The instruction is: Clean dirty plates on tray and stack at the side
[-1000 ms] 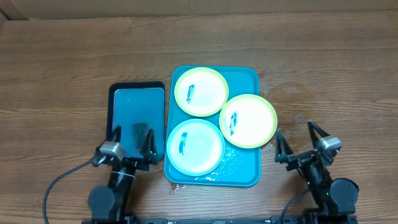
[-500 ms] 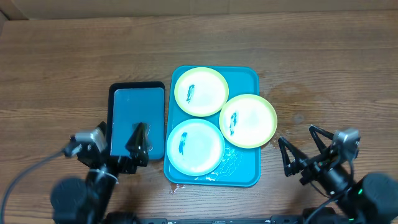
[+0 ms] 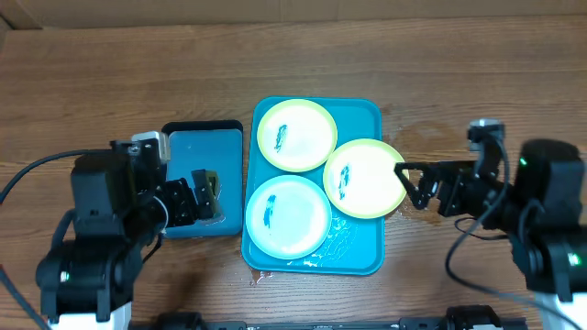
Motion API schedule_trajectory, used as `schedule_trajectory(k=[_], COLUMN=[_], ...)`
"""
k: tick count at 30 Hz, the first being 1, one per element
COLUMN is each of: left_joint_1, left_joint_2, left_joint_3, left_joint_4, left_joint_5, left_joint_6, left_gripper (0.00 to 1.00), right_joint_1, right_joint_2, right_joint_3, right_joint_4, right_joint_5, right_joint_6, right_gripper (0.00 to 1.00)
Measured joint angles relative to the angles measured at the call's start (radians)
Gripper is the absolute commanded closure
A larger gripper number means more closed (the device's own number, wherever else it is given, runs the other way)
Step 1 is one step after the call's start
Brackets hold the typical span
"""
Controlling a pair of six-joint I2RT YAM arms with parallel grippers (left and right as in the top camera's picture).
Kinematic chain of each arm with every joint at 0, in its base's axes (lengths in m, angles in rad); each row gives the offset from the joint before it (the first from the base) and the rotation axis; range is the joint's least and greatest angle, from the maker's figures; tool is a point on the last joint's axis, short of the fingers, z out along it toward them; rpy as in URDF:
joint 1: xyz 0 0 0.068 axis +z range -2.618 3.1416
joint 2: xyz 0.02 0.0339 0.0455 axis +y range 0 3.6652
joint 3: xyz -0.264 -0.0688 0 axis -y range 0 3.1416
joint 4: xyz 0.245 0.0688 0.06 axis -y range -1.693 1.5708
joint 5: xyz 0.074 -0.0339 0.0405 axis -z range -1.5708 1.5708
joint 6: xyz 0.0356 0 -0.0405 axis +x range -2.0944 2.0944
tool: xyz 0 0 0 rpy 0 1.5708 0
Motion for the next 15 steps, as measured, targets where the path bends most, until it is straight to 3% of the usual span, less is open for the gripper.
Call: schedule_trajectory(k=[5,10,12,14,15], left_joint_1=[0.0,0.0,0.0,0.0,0.001], left_joint_2=[0.044,0.092,0.1,0.101,0.1], left_joint_3=[0.002,0.003,0.003,0.003,0.004], left_joint_4=[-0.042,-0.078,-0.08,-0.08,-0.08], left_joint_5=[-0.007,-0.047,-0.058,-0.066,-0.069], left_joint_6=[0.002,-0.005,-0.005,-0.005,-0.006], left_gripper=[0.0,0.0,0.0,0.0,0.0], right_joint_1=[0.188,0.466,0.555,0.612,0.621], right_joint_2=[0.144,0.327,0.42,0.509,0.541], right_joint_3=[-0.004,-0.093,-0.124,-0.139,-0.144], right_joint_4=[-0.083,0.033,0.09,0.138,0.164], right_joint_5=[0.103,0.282,0.33,0.383,0.401], right_joint_6=[0.007,0.09,0.145,0.214,0.239], right_gripper=[0.0,0.0,0.18,0.47,0.56])
